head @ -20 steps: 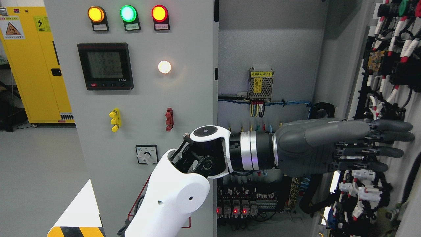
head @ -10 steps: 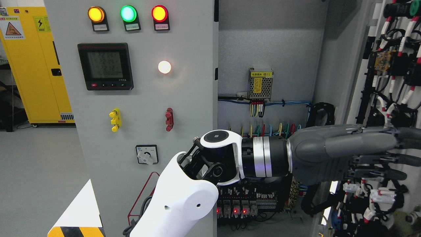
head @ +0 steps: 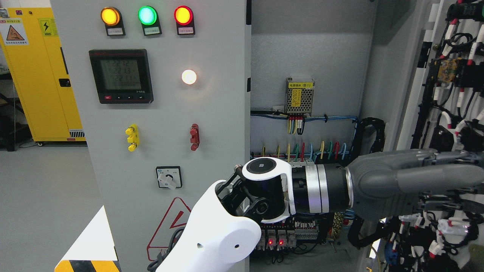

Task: Open door with both hands
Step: 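Push the push-button door outward with the left hand, swinging it open, then withdraw the left hand down out of the cabinet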

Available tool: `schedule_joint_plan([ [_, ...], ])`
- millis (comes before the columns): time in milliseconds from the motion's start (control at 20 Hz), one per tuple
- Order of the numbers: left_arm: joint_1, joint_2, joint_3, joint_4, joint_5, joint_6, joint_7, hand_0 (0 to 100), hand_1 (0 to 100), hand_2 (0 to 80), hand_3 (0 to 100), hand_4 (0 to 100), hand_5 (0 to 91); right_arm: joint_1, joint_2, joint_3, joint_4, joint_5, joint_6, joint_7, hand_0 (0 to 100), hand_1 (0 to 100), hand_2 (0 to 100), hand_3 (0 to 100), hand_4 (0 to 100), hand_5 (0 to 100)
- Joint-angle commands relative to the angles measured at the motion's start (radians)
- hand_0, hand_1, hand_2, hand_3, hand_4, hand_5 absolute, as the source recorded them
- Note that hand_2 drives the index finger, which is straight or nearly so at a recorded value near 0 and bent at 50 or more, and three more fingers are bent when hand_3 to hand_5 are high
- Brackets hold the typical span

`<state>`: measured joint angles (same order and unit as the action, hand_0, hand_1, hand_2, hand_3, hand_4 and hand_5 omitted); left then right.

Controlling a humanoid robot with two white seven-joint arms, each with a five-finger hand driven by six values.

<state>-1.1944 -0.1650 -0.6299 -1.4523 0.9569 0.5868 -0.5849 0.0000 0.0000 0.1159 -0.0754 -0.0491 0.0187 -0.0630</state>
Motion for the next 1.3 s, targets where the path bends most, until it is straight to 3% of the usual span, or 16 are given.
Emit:
schedule_joint_plan([
  [0, 0.01, 0.001, -0.07, -0.025, 0.005, -0.005, 0.013, 12, 56, 0.0, 0, 0, 0.0, 0.032, -0.002, 0.001, -0.001, 0.0, 0.0, 0.0, 0, 50, 4, 0, 0, 0],
  [200, 0.022, -0.001, -0.042, -0.069, -0.012, -0.007, 0.074, 12, 56, 0.0, 0, 0, 0.0, 0.032, -0.002, -0.001, -0.001, 0.0, 0.0, 0.0, 0, 50, 4, 0, 0, 0],
  [351, 0.03, -0.001, 0.038, -0.083, -0.067, -0.005, 0.074, 12, 56, 0.0, 0, 0, 0.0, 0.032, -0.002, 0.001, 0.0, 0.0, 0.0, 0.0, 0, 50, 4, 0, 0, 0],
  [601, 0.078, 0.016, 0.142, -0.175, -0.07, 0.051, 0.076, 12, 56, 0.0, 0, 0, 0.0, 0.032, -0.002, -0.001, -0.001, 0.0, 0.0, 0.0, 0, 50, 4, 0, 0, 0],
  [751, 0.111, 0.085, 0.186, -0.198, -0.072, 0.073, 0.074, 12, 56, 0.0, 0, 0, 0.0, 0.032, -0.002, 0.001, -0.001, 0.0, 0.0, 0.0, 0, 50, 4, 0, 0, 0],
  [851, 0.153, 0.2, 0.188, -0.203, -0.075, 0.065, 0.074, 12, 56, 0.0, 0, 0, 0.0, 0.032, -0.002, -0.001, -0.001, 0.0, 0.0, 0.0, 0, 50, 4, 0, 0, 0],
  [1052, 0.378, 0.353, 0.182, -0.289, -0.098, 0.048, 0.076, 12, 56, 0.0, 0, 0, 0.0, 0.034, -0.003, 0.001, 0.0, 0.0, 0.0, 0.0, 0, 50, 4, 0, 0, 0],
  [1252, 0.628, 0.447, 0.188, -0.367, -0.2, -0.013, 0.077, 12, 56, 0.0, 0, 0, 0.0, 0.035, -0.002, 0.001, -0.003, 0.0, 0.0, 0.0, 0, 50, 4, 0, 0, 0],
])
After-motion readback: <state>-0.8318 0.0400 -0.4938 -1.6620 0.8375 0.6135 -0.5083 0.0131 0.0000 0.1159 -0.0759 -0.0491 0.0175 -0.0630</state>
